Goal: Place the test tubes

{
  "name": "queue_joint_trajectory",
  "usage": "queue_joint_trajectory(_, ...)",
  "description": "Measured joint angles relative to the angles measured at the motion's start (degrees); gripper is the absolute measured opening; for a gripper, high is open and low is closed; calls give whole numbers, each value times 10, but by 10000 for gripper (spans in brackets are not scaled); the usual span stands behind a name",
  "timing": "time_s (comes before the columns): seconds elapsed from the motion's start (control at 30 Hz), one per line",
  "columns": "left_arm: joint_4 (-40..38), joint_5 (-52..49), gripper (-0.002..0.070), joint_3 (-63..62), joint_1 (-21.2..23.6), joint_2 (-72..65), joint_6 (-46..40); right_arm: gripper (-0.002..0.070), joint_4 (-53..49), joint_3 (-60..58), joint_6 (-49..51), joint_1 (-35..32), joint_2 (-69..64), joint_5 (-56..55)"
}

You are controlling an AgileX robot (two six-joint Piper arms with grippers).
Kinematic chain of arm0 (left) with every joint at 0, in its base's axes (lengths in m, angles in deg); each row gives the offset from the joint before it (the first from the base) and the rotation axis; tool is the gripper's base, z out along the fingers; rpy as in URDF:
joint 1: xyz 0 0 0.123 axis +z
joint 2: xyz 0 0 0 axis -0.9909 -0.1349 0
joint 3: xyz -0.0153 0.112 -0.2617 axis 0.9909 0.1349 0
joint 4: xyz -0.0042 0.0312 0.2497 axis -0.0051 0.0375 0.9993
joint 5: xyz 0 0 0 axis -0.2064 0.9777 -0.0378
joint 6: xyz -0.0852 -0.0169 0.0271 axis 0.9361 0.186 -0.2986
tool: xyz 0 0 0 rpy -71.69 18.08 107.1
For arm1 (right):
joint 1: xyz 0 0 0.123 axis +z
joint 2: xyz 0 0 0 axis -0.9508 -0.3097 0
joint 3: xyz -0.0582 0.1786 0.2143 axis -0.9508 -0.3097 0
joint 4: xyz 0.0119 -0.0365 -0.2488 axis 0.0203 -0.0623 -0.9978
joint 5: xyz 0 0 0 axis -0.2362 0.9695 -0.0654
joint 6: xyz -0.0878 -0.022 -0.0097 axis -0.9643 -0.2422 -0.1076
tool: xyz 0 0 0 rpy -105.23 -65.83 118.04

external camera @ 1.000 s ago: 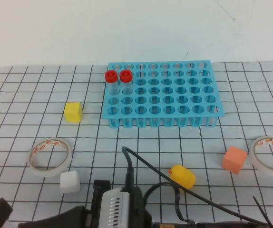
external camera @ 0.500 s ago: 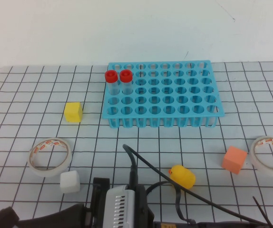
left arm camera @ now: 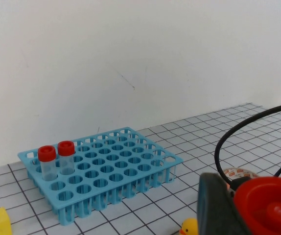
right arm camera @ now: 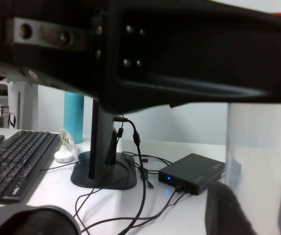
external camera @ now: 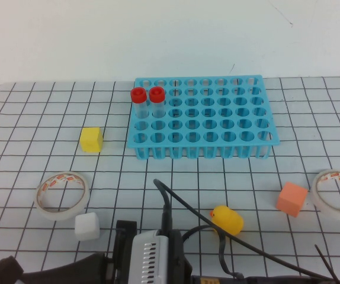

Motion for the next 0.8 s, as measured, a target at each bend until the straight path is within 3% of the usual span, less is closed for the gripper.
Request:
queue_joint_trajectory(0.13,-2,3,255,0,-1,0,0,246,1,0,0,0,0,0)
queue_joint_trajectory(0.3,2,18,254,0,-1,0,-1,405,6,0,0,0,1,1)
queue_joint_trajectory(0.53,-11,34,254,0,-1,0,-1,440,2,0,-3,0,48,118)
queue_joint_trajectory(0.67,-33,76,254,0,-1,0,-1,378,-28,0,-9,0,118,264)
queue_joint_trajectory(0.8,-45,98,254,0,-1,-24,-3,165,-65,0,-5,0,221,484)
